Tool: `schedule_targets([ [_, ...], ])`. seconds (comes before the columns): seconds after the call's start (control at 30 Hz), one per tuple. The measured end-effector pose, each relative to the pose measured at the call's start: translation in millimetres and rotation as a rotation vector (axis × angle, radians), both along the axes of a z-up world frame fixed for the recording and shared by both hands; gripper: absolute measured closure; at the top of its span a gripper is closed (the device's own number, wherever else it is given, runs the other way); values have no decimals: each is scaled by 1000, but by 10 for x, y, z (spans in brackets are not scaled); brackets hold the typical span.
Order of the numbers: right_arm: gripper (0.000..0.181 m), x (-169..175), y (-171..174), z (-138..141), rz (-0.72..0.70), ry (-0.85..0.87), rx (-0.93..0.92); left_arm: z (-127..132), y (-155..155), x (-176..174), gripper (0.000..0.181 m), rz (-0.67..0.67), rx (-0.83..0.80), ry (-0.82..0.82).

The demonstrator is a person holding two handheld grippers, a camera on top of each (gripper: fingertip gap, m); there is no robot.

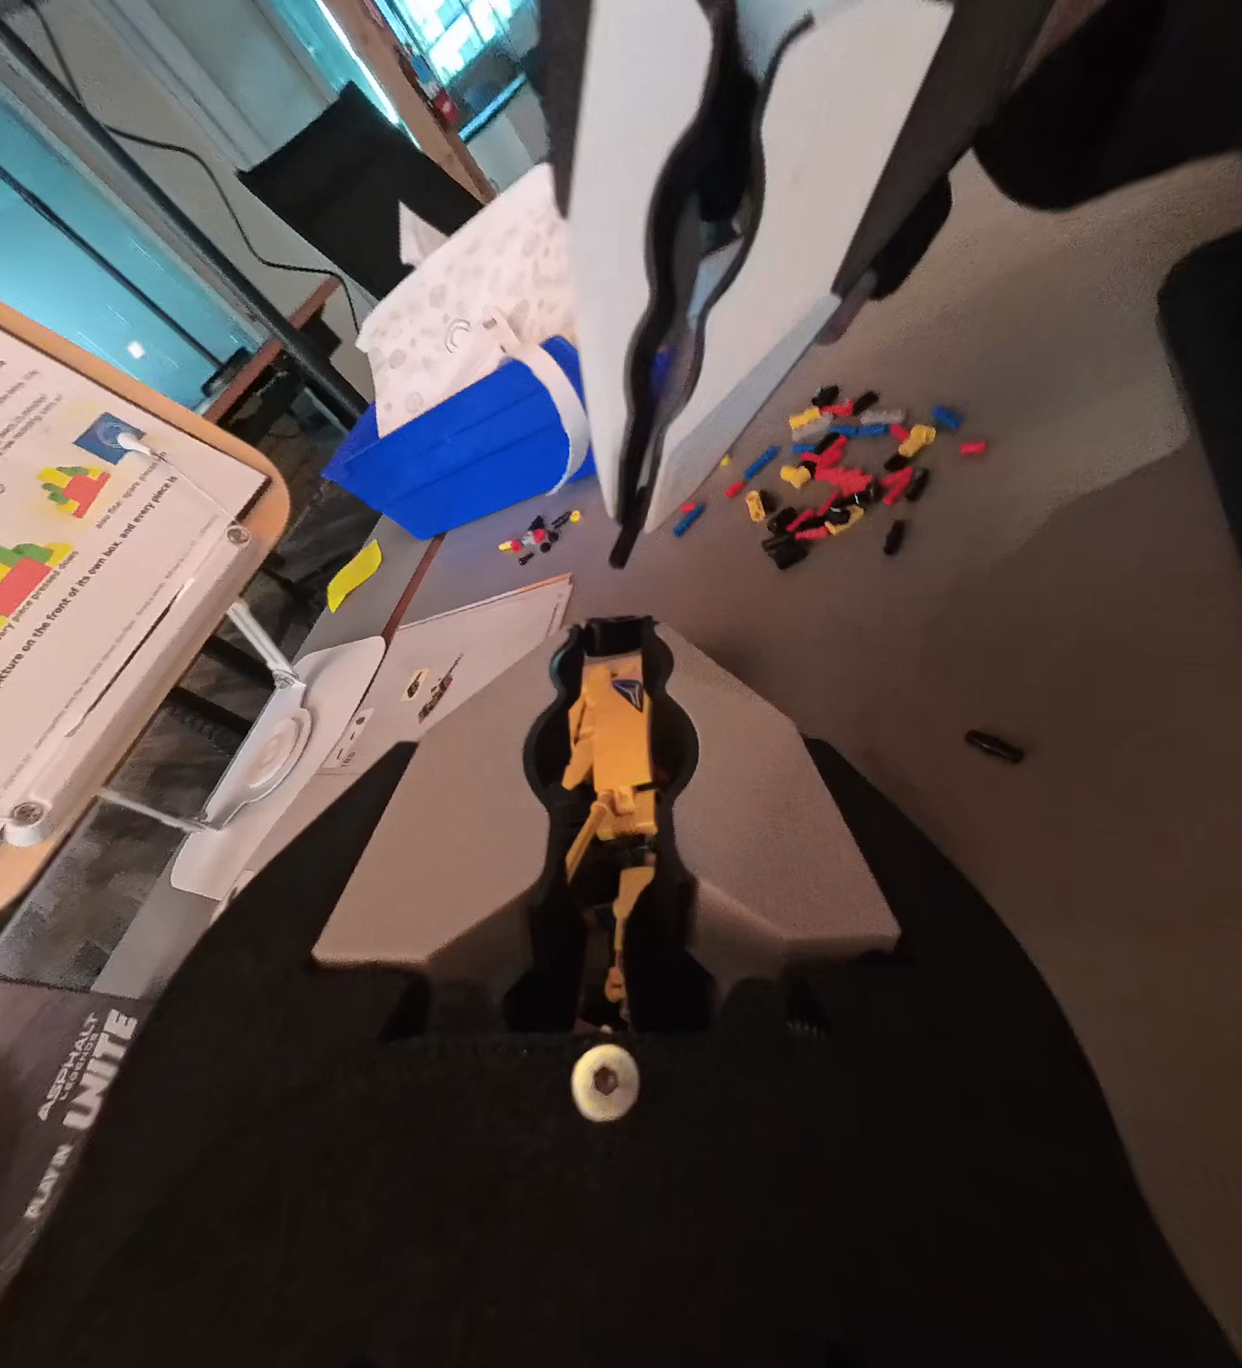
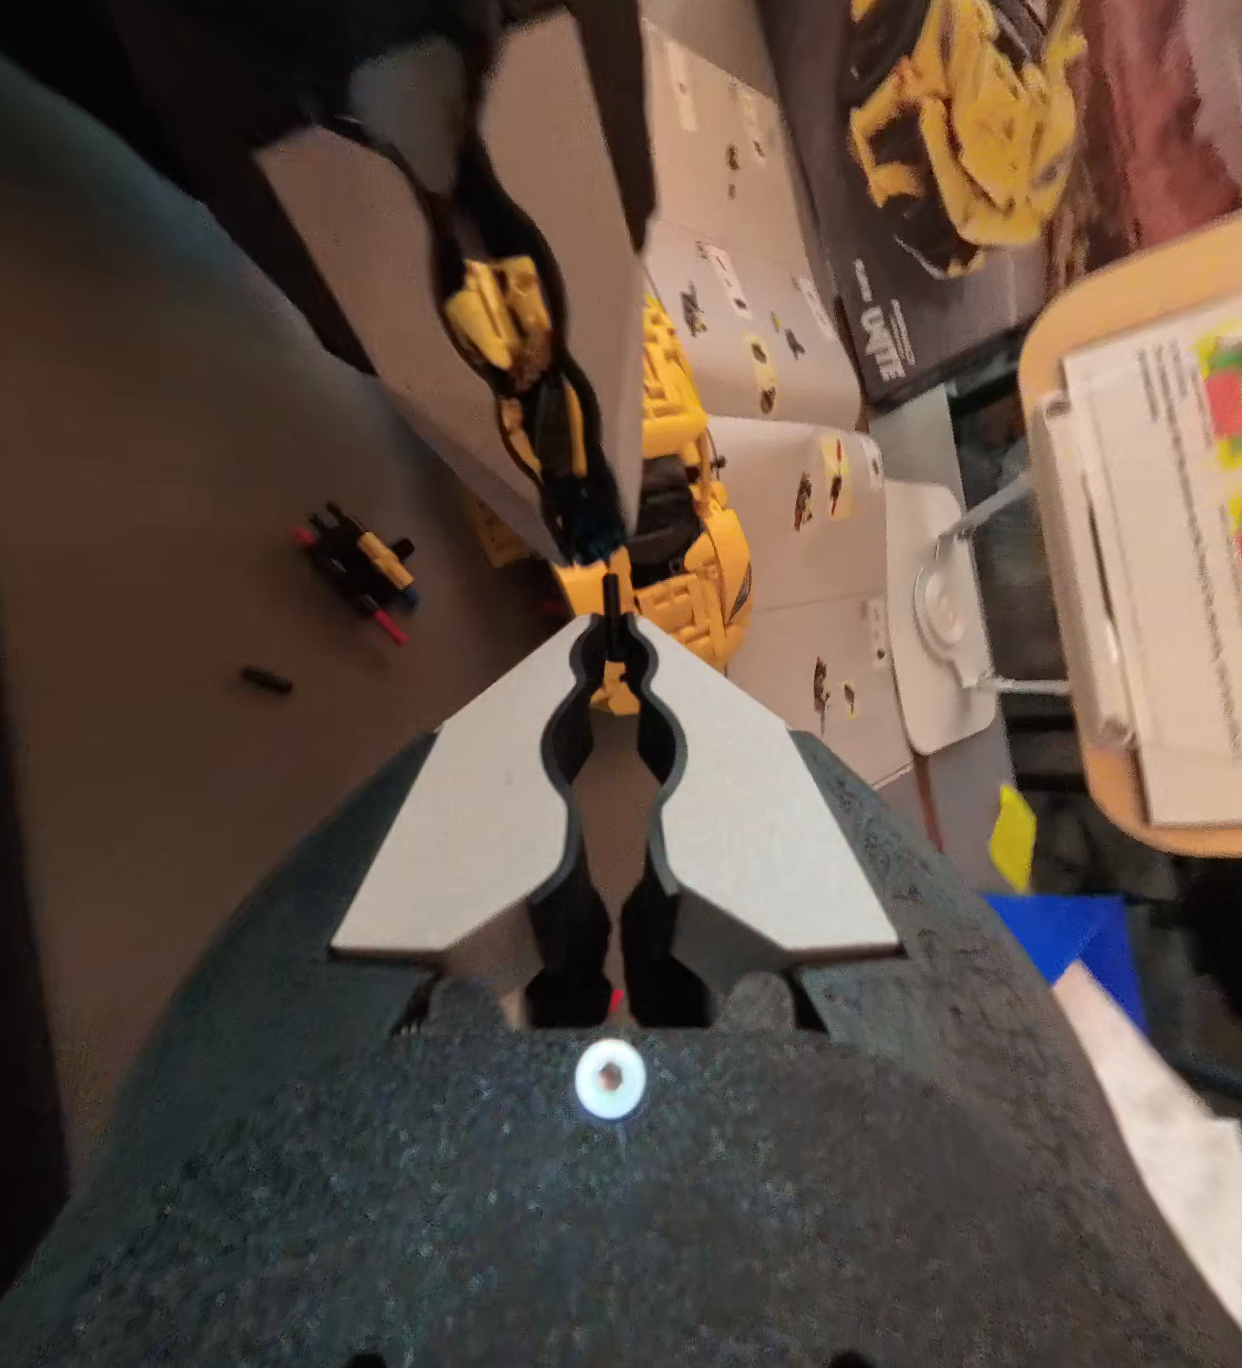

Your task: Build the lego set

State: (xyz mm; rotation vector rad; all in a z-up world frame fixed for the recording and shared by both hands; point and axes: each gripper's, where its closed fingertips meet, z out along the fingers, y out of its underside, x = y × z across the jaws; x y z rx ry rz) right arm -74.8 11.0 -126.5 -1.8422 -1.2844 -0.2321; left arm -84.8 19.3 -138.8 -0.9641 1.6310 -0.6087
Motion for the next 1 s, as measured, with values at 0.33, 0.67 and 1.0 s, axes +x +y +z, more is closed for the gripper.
schedule_targets([
  [0.33, 177, -44, 48, -152, 27, -255, -32, -139, -36, 24, 166, 13, 101, 71],
  [0.67, 177, -27, 82, -227, 5, -344, -35, -206, -4, 21, 167, 34, 117, 107],
  [1.0, 178, -71, 81, -224, 20, -231, -43, -206, -2, 6, 168, 27, 136, 99],
])
